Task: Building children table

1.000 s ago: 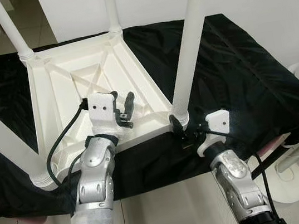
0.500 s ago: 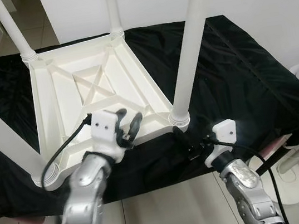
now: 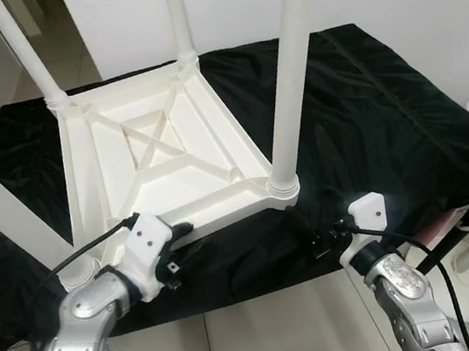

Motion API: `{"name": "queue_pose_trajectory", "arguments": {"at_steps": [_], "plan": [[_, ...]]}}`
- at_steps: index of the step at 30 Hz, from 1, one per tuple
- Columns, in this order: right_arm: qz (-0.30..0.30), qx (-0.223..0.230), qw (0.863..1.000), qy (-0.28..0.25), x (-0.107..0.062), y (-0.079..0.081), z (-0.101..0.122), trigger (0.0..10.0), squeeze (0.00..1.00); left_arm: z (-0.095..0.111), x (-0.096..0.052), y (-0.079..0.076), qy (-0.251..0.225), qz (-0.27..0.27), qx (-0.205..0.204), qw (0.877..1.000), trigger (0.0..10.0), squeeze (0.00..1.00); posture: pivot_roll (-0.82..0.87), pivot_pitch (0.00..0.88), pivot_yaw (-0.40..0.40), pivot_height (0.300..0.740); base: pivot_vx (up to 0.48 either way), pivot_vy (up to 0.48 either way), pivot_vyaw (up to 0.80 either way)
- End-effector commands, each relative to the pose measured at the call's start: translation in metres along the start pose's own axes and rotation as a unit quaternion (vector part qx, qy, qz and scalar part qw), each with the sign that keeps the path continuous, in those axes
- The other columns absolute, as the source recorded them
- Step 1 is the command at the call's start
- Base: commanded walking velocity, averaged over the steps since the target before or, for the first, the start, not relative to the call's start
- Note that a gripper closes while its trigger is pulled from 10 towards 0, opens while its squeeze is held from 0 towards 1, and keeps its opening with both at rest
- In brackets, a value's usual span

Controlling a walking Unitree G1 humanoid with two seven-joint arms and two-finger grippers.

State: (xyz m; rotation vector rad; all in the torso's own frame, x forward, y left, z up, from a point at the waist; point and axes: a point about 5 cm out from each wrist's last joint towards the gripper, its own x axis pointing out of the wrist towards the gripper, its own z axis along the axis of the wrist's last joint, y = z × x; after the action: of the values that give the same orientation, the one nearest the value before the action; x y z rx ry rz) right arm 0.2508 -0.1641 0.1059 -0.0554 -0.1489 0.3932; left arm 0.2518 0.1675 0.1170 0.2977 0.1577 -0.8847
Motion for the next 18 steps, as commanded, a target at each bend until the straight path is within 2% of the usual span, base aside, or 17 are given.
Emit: {"name": "queue_pose_trajectory", "arguments": {"at_steps": [1, 3, 5, 14, 16, 18], "plan": [[-0.002, -0.009, 1.0, -0.004, 0.003, -0.002, 0.0, 10.0, 0.0, -0.005, -0.004, -0.001, 0.019, -0.043, 0.012, 0.999, 10.0, 0.0, -0.12, 0.0, 0.125, 0.74, 0.0, 0.0, 0.0], [-0.002, -0.009, 1.0, -0.004, 0.003, -0.002, 0.0, 10.0, 0.0, -0.005, -0.004, -0.001, 0.019, -0.043, 0.012, 0.999, 10.0, 0.0, -0.12, 0.0, 0.125, 0.74, 0.0, 0.0, 0.0], [-0.006, -0.011, 1.0, -0.008, 0.007, -0.002, 0.0, 10.0, 0.0, -0.012, -0.009, 0.006, 0.042, -0.044, 0.012, 0.998, 10.0, 0.0, -0.12, 0.0, 0.136, 0.74, 0.0, 0.0, 0.0], [0.001, -0.008, 1.0, -0.005, 0.009, 0.005, -0.004, 10.0, 0.0, -0.024, -0.019, 0.03, 0.081, -0.021, 0.024, 0.996, 10.0, 0.0, -0.11, 0.0, 0.13, 0.74, 0.0, 0.0, 0.0], [0.007, -0.007, 1.0, -0.004, 0.008, 0.007, -0.005, 10.0, 0.0, -0.028, -0.023, 0.039, 0.096, -0.012, 0.042, 0.994, 10.0, 0.0, -0.12, 0.0, 0.123, 0.74, 0.0, 0.0, 0.0], [0.007, -0.007, 1.0, -0.004, 0.008, 0.007, -0.005, 10.0, 0.0, -0.028, -0.023, 0.039, 0.096, -0.012, 0.042, 0.994, 10.0, 0.0, -0.12, 0.0, 0.123, 0.74, 0.0, 0.0, 0.0]]}}
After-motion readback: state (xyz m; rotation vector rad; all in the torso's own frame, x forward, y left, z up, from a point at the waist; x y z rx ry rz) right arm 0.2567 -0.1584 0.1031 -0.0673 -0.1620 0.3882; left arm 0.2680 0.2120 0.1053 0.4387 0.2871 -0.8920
